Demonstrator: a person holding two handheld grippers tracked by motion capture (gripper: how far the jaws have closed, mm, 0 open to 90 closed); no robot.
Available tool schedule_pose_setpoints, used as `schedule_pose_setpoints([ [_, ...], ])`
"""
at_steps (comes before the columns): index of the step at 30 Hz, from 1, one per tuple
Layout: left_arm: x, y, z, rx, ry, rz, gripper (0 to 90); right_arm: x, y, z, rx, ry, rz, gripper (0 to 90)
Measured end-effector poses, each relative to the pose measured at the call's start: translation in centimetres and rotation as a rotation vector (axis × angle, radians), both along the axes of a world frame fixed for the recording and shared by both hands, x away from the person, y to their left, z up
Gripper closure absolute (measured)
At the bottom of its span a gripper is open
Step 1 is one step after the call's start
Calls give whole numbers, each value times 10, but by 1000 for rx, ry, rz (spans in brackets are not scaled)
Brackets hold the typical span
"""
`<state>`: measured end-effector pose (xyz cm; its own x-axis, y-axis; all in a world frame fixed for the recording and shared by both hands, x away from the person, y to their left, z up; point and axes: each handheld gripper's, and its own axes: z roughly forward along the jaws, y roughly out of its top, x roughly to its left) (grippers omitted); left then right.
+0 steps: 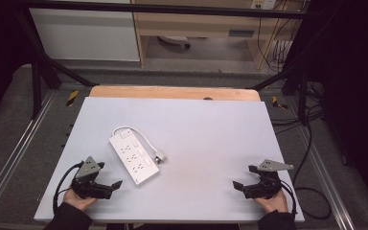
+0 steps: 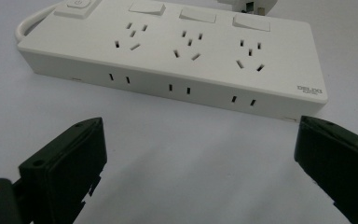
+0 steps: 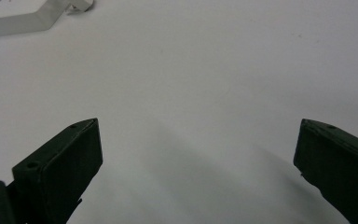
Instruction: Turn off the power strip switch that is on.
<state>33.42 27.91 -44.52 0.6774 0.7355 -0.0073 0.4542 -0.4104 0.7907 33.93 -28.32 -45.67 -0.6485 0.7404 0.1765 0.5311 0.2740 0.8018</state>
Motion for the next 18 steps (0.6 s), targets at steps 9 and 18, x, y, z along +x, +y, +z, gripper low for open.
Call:
schedule_pose_setpoints([
  [9, -1, -1, 1, 8, -3, -2, 24, -1, 1, 0, -7, -2, -4, 18],
  [18, 0, -4, 2, 11, 2, -3, 24, -1, 1, 0, -9, -3, -3, 17],
])
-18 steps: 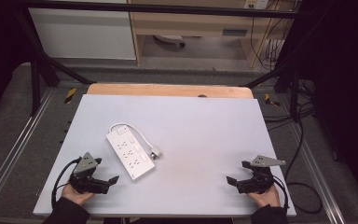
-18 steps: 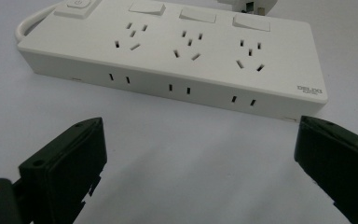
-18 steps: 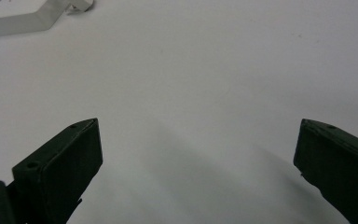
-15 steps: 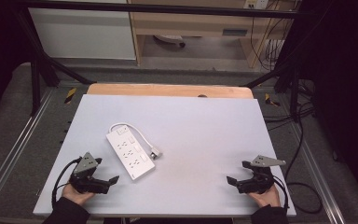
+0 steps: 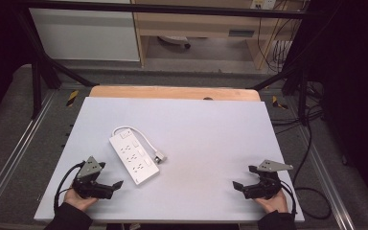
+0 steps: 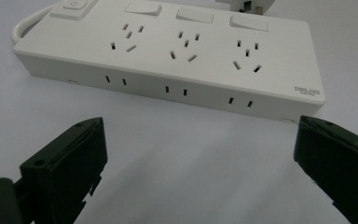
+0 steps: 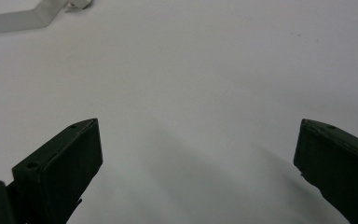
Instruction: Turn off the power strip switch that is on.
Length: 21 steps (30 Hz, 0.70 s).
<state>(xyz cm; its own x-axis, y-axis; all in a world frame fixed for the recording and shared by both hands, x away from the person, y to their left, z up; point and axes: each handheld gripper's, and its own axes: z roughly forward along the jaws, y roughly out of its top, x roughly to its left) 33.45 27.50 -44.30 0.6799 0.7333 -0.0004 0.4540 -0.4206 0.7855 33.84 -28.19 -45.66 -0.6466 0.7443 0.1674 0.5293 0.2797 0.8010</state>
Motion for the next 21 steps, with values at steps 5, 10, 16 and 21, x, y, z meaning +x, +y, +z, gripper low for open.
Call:
schedule_pose_setpoints([
  [5, 0, -1, 0, 2, 3, 2, 26, 0, 0, 0, -4, 2, -1, 17],
  [10, 1, -2, 2, 9, 4, 3, 27, 0, 0, 0, -5, 1, 0, 17],
  [16, 1, -4, 4, 15, 3, 2, 26, 0, 0, 0, -7, -2, -2, 18],
  [21, 0, -5, 10, 15, -8, -2, 26, 0, 0, 0, -9, 0, -3, 17],
])
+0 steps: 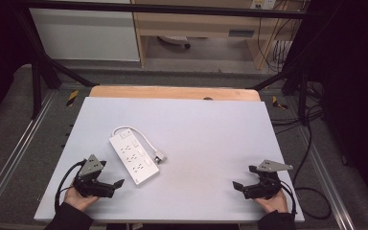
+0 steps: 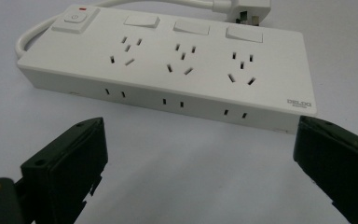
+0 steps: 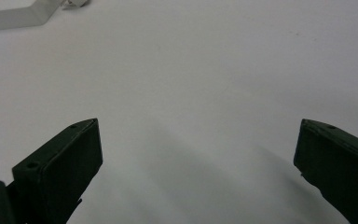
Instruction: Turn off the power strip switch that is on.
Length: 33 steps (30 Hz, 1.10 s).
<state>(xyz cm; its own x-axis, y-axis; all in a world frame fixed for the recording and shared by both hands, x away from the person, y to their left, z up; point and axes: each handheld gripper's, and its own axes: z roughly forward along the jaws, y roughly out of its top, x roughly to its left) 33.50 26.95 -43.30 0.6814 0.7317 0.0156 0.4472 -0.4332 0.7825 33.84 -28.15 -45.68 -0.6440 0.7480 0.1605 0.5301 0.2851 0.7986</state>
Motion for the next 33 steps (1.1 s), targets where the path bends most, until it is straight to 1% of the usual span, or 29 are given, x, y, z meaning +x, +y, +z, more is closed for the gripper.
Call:
schedule_pose_setpoints([
  [5, 0, -1, 3, -1, -4, -2, 29, 0, 0, 0, -2, 2, -1, 17],
  [14, 2, -3, 7, 8, 6, 18, 35, 0, -1, 0, -9, -3, -4, 17],
  [33, 9, -8, 19, 22, 16, 11, 36, 0, 0, 0, -18, -2, -2, 17],
])
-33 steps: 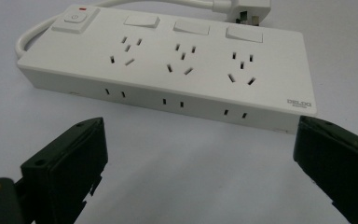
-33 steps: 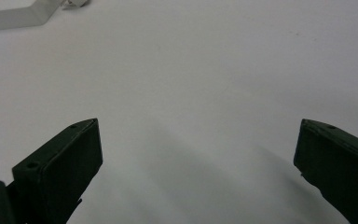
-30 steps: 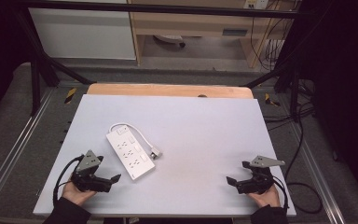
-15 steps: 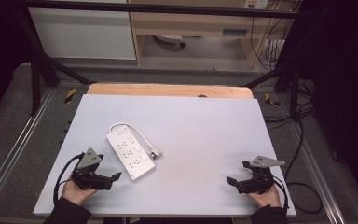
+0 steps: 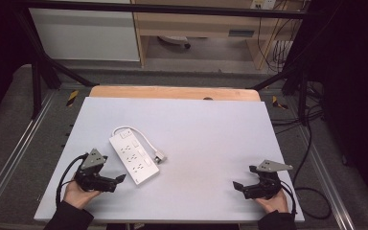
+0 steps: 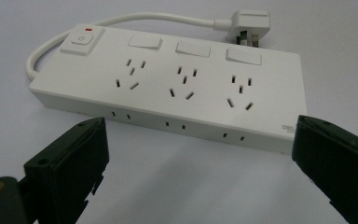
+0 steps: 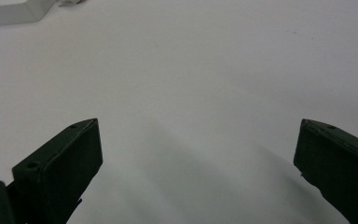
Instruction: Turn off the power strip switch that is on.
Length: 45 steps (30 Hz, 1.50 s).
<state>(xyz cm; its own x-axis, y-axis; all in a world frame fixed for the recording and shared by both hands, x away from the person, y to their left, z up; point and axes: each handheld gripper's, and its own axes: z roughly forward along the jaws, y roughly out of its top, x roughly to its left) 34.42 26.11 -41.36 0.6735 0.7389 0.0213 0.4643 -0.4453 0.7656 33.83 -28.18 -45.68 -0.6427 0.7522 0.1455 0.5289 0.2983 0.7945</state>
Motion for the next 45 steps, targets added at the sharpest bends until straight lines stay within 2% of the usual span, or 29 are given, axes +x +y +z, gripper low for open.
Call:
schedule_pose_setpoints([
  [45, 30, -21, 17, 15, -10, -5, 36, 0, 1, 0, -9, -1, -7, 13],
])
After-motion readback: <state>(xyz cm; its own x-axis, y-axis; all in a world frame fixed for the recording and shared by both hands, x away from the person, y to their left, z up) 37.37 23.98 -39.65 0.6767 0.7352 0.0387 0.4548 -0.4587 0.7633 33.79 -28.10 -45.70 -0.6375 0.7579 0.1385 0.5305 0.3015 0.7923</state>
